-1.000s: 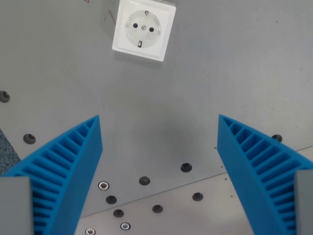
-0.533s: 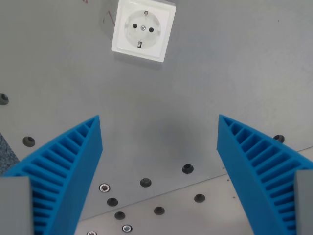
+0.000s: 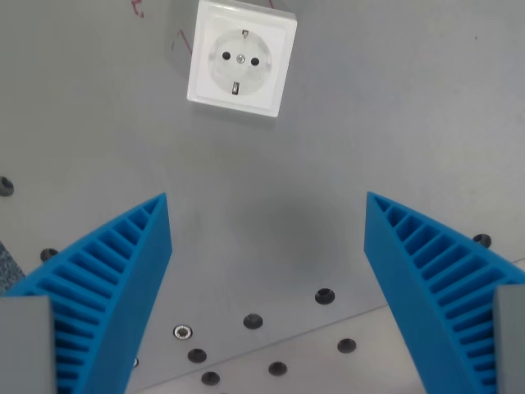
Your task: Move above the white socket
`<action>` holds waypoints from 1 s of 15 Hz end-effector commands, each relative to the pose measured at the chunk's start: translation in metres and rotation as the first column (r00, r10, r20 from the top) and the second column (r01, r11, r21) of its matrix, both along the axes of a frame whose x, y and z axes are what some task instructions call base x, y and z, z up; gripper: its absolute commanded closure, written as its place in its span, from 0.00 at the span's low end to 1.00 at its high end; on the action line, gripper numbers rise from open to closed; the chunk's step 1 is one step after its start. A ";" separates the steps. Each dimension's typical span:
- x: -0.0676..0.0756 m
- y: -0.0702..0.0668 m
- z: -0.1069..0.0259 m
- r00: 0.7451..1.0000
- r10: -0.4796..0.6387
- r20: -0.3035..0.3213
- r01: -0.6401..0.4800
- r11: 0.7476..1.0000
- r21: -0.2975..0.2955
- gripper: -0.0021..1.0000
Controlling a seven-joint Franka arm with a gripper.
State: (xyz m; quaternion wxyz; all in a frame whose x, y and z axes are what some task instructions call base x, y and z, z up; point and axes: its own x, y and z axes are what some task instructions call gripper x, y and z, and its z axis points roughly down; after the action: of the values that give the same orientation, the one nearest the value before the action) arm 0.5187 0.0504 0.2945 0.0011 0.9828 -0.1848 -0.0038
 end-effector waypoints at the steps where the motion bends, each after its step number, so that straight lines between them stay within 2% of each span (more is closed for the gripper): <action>1: 0.004 -0.002 -0.011 0.994 -0.096 0.048 0.096 0.995 -0.006 0.00; 15: 0.016 -0.005 -0.057 0.976 -0.205 0.074 0.206 0.978 -0.009 0.00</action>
State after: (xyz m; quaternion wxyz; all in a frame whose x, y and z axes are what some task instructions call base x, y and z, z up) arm 0.5358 0.0479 0.2438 -0.0015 0.9714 -0.2373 -0.0046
